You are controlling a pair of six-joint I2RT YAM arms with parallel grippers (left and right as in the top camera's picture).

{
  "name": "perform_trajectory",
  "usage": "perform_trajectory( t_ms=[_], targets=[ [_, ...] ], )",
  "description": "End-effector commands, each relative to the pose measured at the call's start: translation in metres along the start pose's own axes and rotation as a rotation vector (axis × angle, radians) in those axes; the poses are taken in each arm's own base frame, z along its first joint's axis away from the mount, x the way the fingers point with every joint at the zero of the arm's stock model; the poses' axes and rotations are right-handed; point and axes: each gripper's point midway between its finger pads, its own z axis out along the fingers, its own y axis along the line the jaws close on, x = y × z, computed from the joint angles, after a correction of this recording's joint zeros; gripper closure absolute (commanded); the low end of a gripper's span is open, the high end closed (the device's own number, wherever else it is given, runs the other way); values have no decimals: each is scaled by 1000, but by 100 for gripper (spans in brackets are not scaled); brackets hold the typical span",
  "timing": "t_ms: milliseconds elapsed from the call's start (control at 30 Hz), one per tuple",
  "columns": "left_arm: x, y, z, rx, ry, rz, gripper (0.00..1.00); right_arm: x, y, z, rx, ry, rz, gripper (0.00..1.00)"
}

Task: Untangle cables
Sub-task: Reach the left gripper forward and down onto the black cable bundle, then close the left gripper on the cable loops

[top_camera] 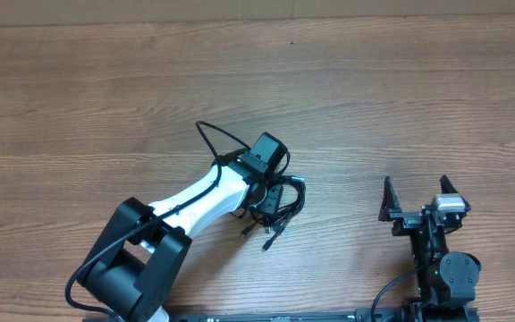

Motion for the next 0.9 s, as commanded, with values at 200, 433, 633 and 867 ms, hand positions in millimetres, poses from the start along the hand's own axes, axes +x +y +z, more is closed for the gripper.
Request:
perform_trajectory(
  t_ms=[200,433,633,867],
  targets=[
    [-11,11,-4,-62,-18,-35,96,2,0,0,0,-4,-1,0],
    [-49,65,-46,-303,-98,-105,96,2,0,0,0,-4,-1,0],
    [-69,79,-63,-258,-136,-264,79,2,0,0,0,-4,-1,0],
    [-64,65,-58,-162,-99,-292,30,2,0,0,0,-4,-1,0]
  ],
)
